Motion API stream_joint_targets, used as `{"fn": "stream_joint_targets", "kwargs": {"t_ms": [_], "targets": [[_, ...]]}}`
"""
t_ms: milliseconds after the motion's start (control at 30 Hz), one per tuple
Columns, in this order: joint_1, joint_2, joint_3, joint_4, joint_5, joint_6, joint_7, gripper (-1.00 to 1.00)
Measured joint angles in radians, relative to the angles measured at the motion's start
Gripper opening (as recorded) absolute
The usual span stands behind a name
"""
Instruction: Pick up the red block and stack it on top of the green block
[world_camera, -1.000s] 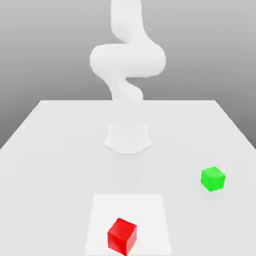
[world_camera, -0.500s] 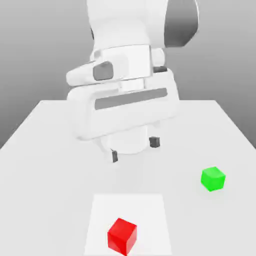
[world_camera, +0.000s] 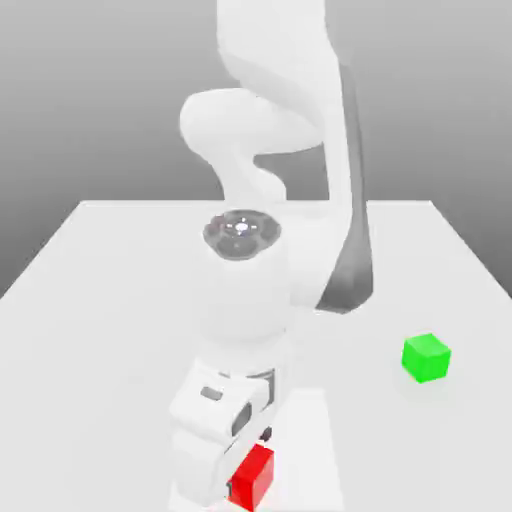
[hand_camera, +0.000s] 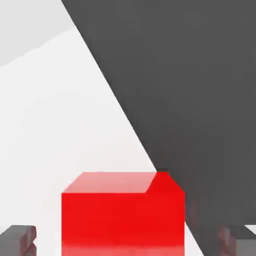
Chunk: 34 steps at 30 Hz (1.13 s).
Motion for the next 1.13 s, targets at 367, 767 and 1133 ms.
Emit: {"fn": "stream_joint_targets", "kwargs": {"t_ms": [367,767,1133], "targets": [[0.061,-0.177,-0.03,-0.047,-0.087,-0.132,0.09,-1.0],[0.481,-0.507,0.274,-0.345,-0.126,-0.157,0.507,-1.0],[0.507,-0.317,0.308,-0.374,-0.231,0.065,0.631,1.0]]}}
